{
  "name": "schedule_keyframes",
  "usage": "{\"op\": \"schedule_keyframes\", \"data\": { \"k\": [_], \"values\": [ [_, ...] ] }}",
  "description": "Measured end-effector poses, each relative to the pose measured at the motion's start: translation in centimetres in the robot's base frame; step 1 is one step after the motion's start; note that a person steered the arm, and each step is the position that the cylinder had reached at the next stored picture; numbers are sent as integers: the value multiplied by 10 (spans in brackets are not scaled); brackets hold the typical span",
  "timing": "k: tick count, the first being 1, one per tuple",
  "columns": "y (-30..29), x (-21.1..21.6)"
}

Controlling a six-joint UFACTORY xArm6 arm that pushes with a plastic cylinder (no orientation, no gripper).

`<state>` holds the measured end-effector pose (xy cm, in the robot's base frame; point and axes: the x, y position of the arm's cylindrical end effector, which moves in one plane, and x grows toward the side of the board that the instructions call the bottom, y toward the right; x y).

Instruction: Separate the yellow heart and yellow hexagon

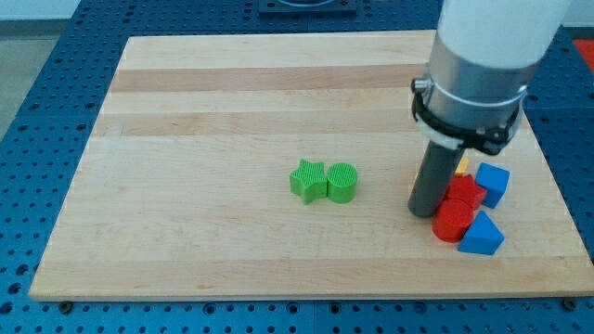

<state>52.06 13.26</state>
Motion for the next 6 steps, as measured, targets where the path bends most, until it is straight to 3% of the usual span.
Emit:
{"op": "schedule_keyframes", "data": {
  "k": [3, 6],
  "values": [
    [7, -35],
    [17, -38]
  ]
}}
